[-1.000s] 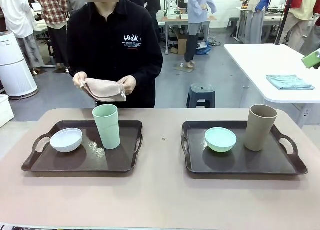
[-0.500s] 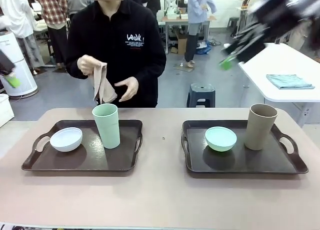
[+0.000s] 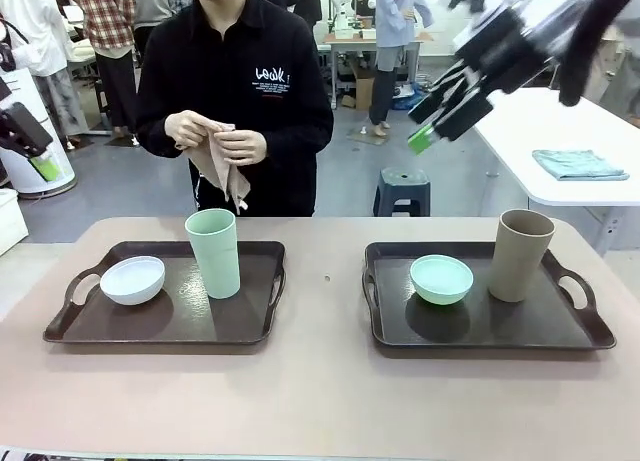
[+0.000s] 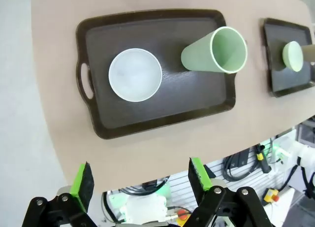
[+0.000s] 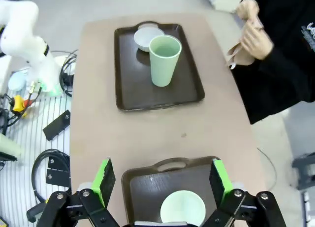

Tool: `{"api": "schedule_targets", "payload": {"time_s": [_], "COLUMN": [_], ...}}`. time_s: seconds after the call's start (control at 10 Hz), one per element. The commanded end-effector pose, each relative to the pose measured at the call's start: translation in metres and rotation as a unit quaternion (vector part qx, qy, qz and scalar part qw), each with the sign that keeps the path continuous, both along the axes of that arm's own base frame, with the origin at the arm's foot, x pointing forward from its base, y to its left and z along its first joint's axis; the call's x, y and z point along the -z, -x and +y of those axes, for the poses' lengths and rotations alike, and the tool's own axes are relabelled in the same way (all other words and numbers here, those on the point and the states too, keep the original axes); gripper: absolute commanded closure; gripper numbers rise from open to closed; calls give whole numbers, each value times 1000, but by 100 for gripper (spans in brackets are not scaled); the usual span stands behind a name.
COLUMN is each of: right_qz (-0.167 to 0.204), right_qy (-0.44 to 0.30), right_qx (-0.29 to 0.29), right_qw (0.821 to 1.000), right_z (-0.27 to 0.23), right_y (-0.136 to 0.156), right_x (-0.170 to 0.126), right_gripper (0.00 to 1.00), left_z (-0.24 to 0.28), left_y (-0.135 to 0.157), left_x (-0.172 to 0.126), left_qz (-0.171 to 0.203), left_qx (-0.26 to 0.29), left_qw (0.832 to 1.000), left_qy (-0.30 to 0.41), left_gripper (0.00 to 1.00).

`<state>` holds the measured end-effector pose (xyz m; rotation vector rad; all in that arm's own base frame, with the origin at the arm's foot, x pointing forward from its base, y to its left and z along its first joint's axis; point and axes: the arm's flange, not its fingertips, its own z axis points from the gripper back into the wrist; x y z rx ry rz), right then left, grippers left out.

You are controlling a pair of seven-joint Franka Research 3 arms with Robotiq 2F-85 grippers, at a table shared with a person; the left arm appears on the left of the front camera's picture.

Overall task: Set up a tray with a mat and arrange the tableware.
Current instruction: Pick up the Picnic Bowl and Reusable plastic cup from the Handle tray in front of the human's position and hold them in the air.

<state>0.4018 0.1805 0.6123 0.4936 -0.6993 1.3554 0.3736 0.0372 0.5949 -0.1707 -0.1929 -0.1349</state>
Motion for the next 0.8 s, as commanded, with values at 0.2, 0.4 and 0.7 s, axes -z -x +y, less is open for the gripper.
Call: {"api": "schedule_targets", "payload": {"time_s": [0.2,0.4,0.7], "right_qz": [-52,-70,-36], "right_qy": [18,48,33], "right_qx": [-172,-230,-214], "right_qw": [984,969,976], "right_z": [74,136,206], "right_y": [-54,-79,-113], "right_x": [42,74,128], "right_gripper": [0,0,0], "left_z": [-23,-30,-18], "left_y": [-48,-76,-92], "left_x": [33,76,118], "left_qz": [35,21,38], "left_qx": [-5,-60,-77], "left_qw": [999,998,996], "left_qy": [-26,-24,-19], "left_gripper": [0,0,0]}}
